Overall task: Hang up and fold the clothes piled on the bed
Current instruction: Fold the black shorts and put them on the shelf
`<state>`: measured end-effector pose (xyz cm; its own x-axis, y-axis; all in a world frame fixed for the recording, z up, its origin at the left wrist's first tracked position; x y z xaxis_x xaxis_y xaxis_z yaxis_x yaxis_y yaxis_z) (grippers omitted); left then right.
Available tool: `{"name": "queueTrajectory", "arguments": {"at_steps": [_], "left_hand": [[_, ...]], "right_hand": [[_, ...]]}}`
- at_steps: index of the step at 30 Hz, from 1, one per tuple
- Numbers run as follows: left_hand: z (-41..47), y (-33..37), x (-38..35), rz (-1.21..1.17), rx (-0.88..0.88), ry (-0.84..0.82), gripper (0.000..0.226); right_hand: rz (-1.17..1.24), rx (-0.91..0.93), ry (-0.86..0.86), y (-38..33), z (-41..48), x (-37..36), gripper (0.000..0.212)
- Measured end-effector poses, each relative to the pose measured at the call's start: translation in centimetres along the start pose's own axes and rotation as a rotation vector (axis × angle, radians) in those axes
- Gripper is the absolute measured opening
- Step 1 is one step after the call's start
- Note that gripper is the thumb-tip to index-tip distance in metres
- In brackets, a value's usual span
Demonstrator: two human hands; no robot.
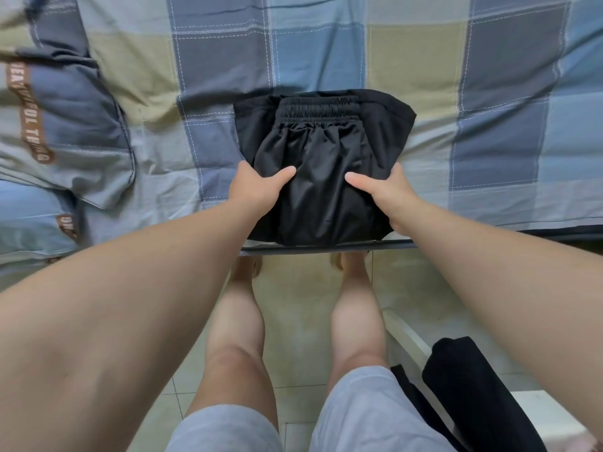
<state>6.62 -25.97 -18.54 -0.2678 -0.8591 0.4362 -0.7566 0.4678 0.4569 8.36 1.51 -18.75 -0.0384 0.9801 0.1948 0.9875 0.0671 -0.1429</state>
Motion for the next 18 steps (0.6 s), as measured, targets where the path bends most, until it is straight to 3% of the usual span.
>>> {"name": "queueTrajectory", "arguments": {"at_steps": [4, 8, 13, 18], "left_hand": [[-1.3, -0.4, 0.5, -0.001, -0.015, -0.09, 0.062], [-4.0, -0.8, 2.7, 0.051, 0.031, -0.184, 0.05], [-8.7, -0.9, 7.3, 0.158, 0.163, -0.353, 0.069], [-14.7, 3.5, 11.9, 0.221, 0.086, -0.401, 0.068]], "right_hand": [[-0.047, -0.07, -0.002, 0.6, -1.5, -0.4, 0.06], [-0.105, -0.21, -0.033, 2.1, -4.9, -0.7, 0.054], [0.054, -0.329, -0.082, 4.5, -12.2, -1.1, 0.038], [0.295, -0.317, -0.07, 7.9, -22.1, -0.9, 0.038]]}}
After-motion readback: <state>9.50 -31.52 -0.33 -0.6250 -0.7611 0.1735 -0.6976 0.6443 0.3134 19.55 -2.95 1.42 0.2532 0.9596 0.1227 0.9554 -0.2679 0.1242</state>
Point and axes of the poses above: each hand's wrist, its own z-axis towards the middle knuckle, its own x-axis out of the back of the hand, y = z × x, the point moved 9 cm from there along z, towards the middle knuckle, and after that the axes turned 12 degrees about -x, right-handed, at the moved point
